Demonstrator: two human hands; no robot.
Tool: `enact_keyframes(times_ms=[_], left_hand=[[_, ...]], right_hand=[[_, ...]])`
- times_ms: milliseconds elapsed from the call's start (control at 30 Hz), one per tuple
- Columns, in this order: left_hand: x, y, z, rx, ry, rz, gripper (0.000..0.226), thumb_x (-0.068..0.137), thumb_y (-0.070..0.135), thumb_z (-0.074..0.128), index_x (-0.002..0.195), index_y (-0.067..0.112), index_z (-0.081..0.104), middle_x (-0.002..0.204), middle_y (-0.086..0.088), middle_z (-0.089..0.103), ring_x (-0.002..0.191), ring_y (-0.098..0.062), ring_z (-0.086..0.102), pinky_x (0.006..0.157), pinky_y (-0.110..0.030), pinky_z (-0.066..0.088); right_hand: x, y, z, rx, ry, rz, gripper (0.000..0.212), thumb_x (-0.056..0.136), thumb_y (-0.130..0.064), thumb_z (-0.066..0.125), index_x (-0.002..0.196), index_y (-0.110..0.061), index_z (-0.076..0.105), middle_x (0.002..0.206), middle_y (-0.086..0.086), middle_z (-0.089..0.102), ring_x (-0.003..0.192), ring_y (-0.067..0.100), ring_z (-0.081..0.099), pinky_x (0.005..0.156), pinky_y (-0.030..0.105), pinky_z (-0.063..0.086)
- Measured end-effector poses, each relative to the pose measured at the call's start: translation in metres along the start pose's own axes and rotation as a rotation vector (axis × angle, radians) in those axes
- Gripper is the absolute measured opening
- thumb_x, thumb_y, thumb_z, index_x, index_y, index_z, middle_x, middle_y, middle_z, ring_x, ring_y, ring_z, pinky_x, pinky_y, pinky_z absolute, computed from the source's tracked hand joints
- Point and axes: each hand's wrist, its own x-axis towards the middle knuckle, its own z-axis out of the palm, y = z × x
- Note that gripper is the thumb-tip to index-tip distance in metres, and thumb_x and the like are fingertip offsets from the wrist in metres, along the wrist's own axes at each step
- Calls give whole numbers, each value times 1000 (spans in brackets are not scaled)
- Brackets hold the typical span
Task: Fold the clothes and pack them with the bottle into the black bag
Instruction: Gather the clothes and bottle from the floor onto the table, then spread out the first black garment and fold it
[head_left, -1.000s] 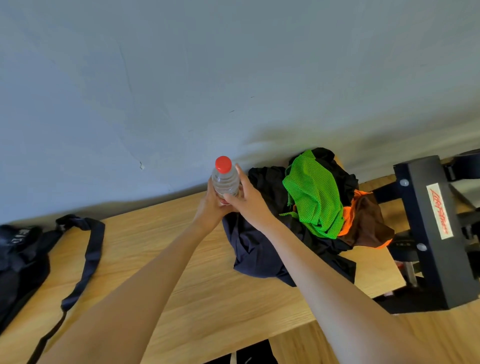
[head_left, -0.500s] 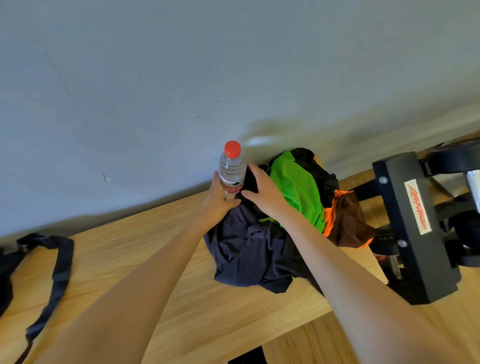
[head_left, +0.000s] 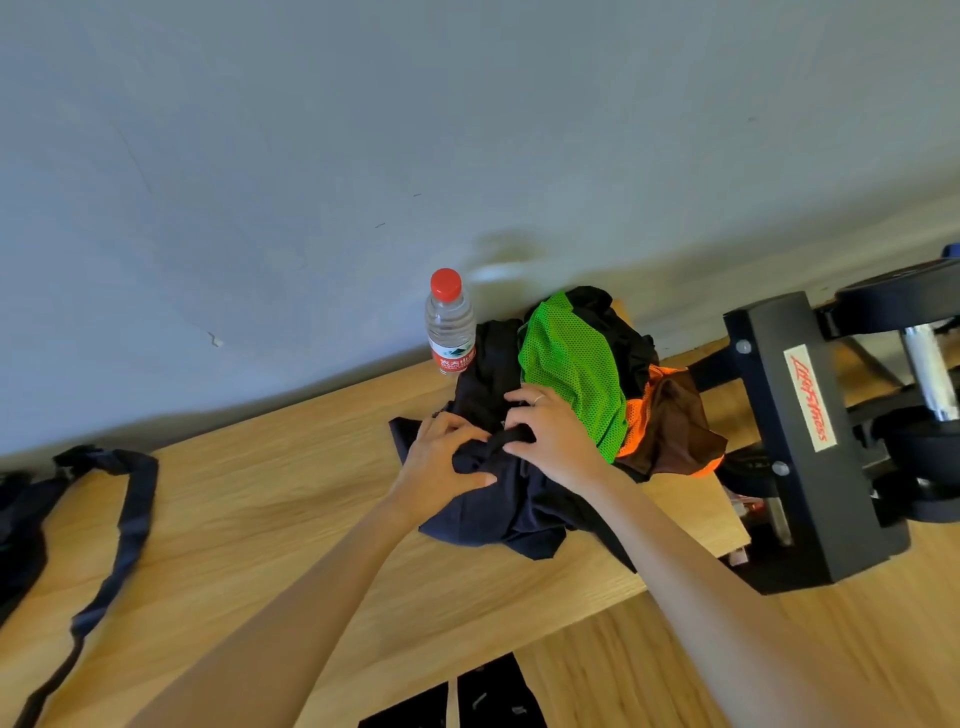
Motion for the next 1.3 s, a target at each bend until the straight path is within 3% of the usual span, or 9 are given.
enact_keyframes(times_ms=[267,367,433,467,633,800,900,1100,1300], left_hand=[[-2,26,-7,11,-75,-23,15,79,25,74,87,16,65,91,3,60,92,-18,51,86,-39,43],[-4,42,-20,-31,-32,-42,28,84,18,67,73,34,48,71,13,53,76,-15,51,71,-33,42],[-4,54,-33,-44,0,-48,18,86,15,65,78,26,53,75,9,56,77,-16,52,68,-27,38],[-3,59,-40,-55,11,-49,6,86,16,65,85,17,59,81,3,60,81,-18,54,71,-26,40],[1,86,-73,-131,43,-22,39,75,33,70,107,11,65,105,-3,68,100,-19,60,90,-35,47],[2,113,-104,-139,87,45,9,81,16,72,81,19,64,74,11,59,70,4,54,69,-17,38],[-5,123,-130,-103,159,94,14,82,11,71,78,21,62,73,11,56,68,7,52,66,-10,37],[-34,132,-196,-61,318,96,5,83,14,70,81,12,65,76,5,60,70,-14,50,65,-12,39],[-72,126,-265,-15,470,115,3,83,13,69,83,10,69,83,-2,66,78,-29,57,74,-31,47]], right_hand=[[-14,-14,-30,288,132,18,14,85,-19,65,77,-14,54,74,4,58,73,23,54,68,45,43],[-20,-21,-50,296,174,-13,14,87,-15,63,78,-11,53,71,0,56,70,17,50,63,37,38],[-23,-25,-63,294,206,-26,16,87,-14,62,76,-13,51,68,-4,52,68,16,49,61,33,34],[-24,-26,-70,294,223,-31,16,87,-13,62,76,-13,51,68,-4,52,68,18,49,61,33,34],[-28,-32,-107,288,308,-34,16,88,-19,61,76,-19,50,69,2,54,68,25,52,62,39,38],[-30,-58,-143,340,372,-96,25,87,-14,62,69,-26,49,62,-7,52,60,11,48,58,27,34],[-27,-82,-160,338,390,-152,33,86,-11,63,67,-31,46,63,-12,50,62,3,45,60,21,32],[-13,-140,-181,387,381,-291,29,85,-9,63,67,-27,49,65,-11,54,64,7,49,64,25,38],[1,-214,-187,389,379,-389,28,84,-9,64,67,-28,52,68,-3,62,66,12,54,65,30,39]])
